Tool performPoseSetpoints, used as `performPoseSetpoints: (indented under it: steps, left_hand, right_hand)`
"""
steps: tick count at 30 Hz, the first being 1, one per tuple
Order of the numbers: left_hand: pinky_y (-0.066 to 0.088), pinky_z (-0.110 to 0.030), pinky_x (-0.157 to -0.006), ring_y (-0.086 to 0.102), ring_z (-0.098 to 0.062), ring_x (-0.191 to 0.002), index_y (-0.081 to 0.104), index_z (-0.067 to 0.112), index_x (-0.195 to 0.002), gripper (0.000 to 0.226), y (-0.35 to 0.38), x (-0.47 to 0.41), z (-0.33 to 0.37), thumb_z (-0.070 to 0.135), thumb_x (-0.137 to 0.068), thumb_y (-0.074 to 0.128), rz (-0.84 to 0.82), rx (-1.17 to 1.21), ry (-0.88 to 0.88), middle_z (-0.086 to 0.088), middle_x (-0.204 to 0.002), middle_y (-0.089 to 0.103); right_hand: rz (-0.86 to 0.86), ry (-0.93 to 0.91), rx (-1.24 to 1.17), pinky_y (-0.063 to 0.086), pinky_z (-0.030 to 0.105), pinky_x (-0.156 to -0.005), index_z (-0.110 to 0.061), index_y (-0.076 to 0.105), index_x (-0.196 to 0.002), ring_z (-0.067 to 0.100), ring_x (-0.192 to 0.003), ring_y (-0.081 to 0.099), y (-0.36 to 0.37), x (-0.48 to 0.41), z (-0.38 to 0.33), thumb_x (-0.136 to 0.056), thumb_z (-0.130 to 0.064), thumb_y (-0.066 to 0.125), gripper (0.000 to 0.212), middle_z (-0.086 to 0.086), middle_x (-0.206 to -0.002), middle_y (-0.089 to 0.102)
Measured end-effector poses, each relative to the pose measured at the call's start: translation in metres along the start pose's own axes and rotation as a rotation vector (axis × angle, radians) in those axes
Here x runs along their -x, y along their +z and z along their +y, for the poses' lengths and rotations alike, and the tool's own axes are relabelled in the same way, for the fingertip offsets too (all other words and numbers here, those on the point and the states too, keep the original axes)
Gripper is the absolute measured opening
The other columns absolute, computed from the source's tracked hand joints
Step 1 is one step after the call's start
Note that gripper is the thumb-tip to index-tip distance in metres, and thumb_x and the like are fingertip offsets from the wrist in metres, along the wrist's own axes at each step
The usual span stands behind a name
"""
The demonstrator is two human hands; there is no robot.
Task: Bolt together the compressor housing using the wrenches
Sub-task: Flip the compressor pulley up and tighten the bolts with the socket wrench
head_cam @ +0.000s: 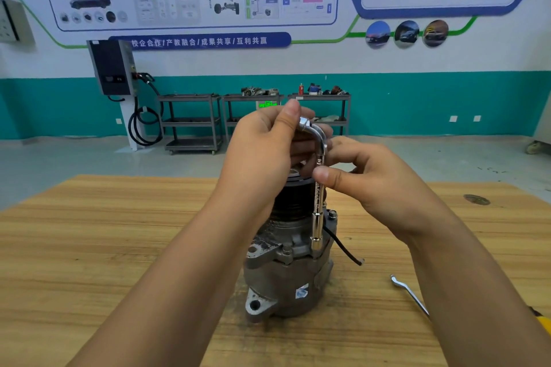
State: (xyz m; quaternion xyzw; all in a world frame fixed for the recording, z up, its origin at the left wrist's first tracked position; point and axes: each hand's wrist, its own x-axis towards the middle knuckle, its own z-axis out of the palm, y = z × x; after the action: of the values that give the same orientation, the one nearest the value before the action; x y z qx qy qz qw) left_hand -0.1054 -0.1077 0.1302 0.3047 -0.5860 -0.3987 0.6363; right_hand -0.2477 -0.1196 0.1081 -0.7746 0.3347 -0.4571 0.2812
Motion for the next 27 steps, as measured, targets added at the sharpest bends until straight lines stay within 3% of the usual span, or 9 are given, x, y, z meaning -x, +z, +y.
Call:
performPoseSetpoints:
  steps: [3,7,12,15,19,23,27]
  left_hand:
    - [0.055,-0.031,-0.06,0.064,-0.013,-0.055,0.059,0.012,-0.087,0.03,0.001,-0.007,0.006,0.027,-0.101,0.037,-0.041,0.033,-0.121,0.002,-0.059,0.066]
    - [0.042,-0.018,-0.042,0.046,-0.009,-0.038,0.052,0.008,-0.087,0.03,0.007,-0.017,0.016,0.025,-0.102,0.035,-0.117,0.104,-0.276,0.003,-0.044,0.048]
    - [0.034,-0.015,-0.036,0.037,-0.006,-0.035,0.047,0.009,-0.085,0.027,0.005,-0.021,0.018,0.024,-0.103,0.033,-0.176,0.131,-0.315,0.005,-0.041,0.038]
    - [0.038,-0.014,-0.04,0.04,-0.007,-0.04,0.053,0.008,-0.088,0.033,0.004,-0.017,0.019,0.031,-0.102,0.034,-0.19,0.22,-0.368,0.004,-0.044,0.044]
    - [0.052,-0.023,-0.057,0.057,-0.01,-0.055,0.06,0.01,-0.091,0.034,0.006,-0.011,0.019,0.033,-0.1,0.037,-0.154,0.178,-0.181,0.002,-0.061,0.063]
    - [0.053,-0.031,-0.072,0.063,-0.009,-0.069,0.065,0.019,-0.085,0.022,0.018,-0.007,0.018,0.031,-0.095,0.049,-0.127,-0.179,0.026,0.007,-0.072,0.068]
    - [0.053,-0.019,-0.072,0.064,-0.002,-0.07,0.066,0.021,-0.087,0.009,0.025,-0.005,0.011,0.027,-0.09,0.06,-0.081,-0.337,0.121,0.006,-0.075,0.069]
  right_hand:
    - [0.026,0.006,-0.026,0.041,0.03,-0.085,-0.003,0.07,-0.088,0.012,-0.095,0.058,0.002,0.001,0.0,-0.065,-0.039,0.066,0.043,0.008,-0.1,0.062]
    - [0.026,0.016,-0.049,0.037,0.021,-0.075,-0.024,0.074,-0.079,0.004,-0.08,0.054,0.006,0.001,-0.004,-0.07,-0.027,0.073,0.009,-0.006,-0.084,0.056]
    - [0.057,-0.024,-0.009,0.039,0.022,-0.074,-0.031,0.072,-0.07,0.007,-0.079,0.05,0.015,0.001,-0.01,-0.073,-0.017,0.077,0.016,0.003,-0.085,0.052]
    - [0.098,-0.046,-0.025,0.039,0.023,-0.072,-0.03,0.072,-0.069,0.008,-0.076,0.049,0.016,0.0,-0.011,-0.072,-0.017,0.078,0.014,0.003,-0.082,0.051]
    - [0.161,-0.057,-0.138,0.051,0.043,-0.079,-0.022,0.075,-0.077,0.026,-0.086,0.06,0.009,0.001,-0.012,-0.07,-0.023,0.078,0.008,0.008,-0.089,0.065]
    - [0.081,-0.07,-0.195,0.051,0.017,-0.069,-0.023,0.074,-0.075,0.007,-0.075,0.068,-0.008,0.004,-0.012,-0.067,-0.018,0.078,0.01,-0.005,-0.077,0.073]
    - [0.103,-0.031,-0.078,0.055,0.025,-0.076,-0.019,0.071,-0.081,0.012,-0.081,0.07,-0.015,0.004,-0.008,-0.074,-0.003,0.073,0.017,0.001,-0.083,0.074]
